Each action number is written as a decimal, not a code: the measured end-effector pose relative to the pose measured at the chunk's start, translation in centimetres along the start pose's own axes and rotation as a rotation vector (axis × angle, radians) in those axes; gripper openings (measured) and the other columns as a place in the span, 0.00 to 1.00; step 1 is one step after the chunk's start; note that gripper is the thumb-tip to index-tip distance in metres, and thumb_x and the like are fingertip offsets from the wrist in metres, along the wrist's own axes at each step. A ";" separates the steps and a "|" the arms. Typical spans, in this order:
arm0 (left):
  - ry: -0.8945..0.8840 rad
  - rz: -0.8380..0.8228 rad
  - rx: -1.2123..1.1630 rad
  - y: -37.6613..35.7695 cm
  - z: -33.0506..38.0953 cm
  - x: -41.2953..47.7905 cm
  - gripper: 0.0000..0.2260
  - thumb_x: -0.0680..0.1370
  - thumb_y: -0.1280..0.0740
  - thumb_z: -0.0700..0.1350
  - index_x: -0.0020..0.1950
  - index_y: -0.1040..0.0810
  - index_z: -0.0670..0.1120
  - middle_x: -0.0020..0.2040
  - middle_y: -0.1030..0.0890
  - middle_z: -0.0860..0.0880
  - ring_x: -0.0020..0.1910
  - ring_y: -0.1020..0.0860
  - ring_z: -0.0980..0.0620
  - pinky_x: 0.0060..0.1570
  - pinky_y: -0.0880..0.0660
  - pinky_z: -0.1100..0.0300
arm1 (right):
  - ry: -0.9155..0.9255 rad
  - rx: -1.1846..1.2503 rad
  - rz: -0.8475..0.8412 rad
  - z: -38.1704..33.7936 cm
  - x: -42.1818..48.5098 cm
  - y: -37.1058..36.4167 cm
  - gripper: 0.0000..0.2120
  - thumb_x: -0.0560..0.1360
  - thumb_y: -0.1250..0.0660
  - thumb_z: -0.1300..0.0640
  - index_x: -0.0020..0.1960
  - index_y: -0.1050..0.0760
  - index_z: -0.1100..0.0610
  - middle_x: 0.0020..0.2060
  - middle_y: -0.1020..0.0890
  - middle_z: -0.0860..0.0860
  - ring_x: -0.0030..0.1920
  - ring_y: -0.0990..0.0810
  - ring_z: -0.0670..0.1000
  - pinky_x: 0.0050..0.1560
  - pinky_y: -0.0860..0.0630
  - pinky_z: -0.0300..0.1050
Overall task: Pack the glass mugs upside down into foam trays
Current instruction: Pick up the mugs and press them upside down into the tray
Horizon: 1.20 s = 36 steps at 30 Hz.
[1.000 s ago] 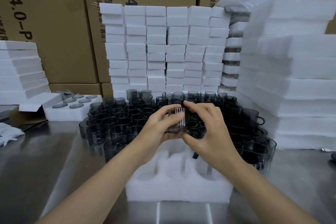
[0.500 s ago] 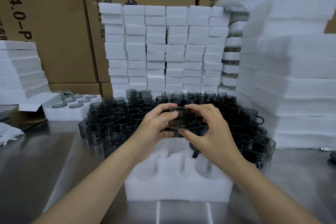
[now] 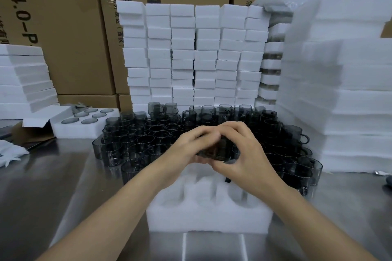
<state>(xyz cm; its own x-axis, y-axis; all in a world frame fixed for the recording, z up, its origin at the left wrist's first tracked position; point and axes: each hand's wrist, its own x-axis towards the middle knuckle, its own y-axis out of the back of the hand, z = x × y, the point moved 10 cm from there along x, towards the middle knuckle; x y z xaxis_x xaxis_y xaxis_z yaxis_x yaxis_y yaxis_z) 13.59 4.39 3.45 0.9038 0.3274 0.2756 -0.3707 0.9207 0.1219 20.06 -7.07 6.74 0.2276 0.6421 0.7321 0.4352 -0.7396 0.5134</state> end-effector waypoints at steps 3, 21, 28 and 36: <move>-0.048 0.063 -0.007 0.8 0.1 0.1 0.21 0.74 0.21 0.53 0.67 0.16 0.54 0.58 0.13 0.46 0.62 0.15 0.40 0.60 0.17 0.43 | -0.029 0.026 -0.014 0.3 0.0 -0.2 0.32 0.72 0.19 0.53 0.71 0.25 0.35 0.64 0.26 0.37 0.69 0.24 0.46 0.69 0.24 0.48; -0.070 0.001 0.535 2.9 1.1 -0.6 0.19 0.69 0.13 0.47 0.56 0.15 0.55 0.51 0.12 0.54 0.50 0.14 0.54 0.53 0.20 0.64 | -0.379 0.222 -0.197 4.1 -0.7 -1.9 0.16 0.82 0.34 0.61 0.58 0.16 0.42 0.49 0.13 0.46 0.44 0.16 0.50 0.42 0.18 0.43; -0.075 0.028 0.567 2.6 0.9 -0.5 0.20 0.68 0.13 0.48 0.55 0.17 0.53 0.50 0.14 0.55 0.51 0.15 0.48 0.58 0.18 0.46 | -0.364 0.148 -0.220 4.1 -0.7 -2.0 0.15 0.83 0.35 0.60 0.54 0.15 0.42 0.45 0.12 0.47 0.37 0.20 0.46 0.43 0.15 0.57; -0.042 -0.015 0.704 2.5 0.0 -0.6 0.23 0.66 0.16 0.61 0.56 0.18 0.59 0.52 0.14 0.59 0.52 0.16 0.59 0.58 0.20 0.50 | -0.366 0.149 -0.231 4.2 -0.9 -2.3 0.15 0.83 0.35 0.61 0.54 0.15 0.43 0.44 0.13 0.45 0.38 0.18 0.43 0.37 0.19 0.37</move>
<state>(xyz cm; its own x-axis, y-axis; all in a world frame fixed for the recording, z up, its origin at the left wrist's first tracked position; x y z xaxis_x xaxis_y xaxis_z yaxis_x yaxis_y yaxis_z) 12.08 6.52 3.58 0.9061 0.2941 0.3041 -0.4214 0.5643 0.7099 22.49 -5.09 2.95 0.3910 0.8358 0.3853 0.6254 -0.5485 0.5550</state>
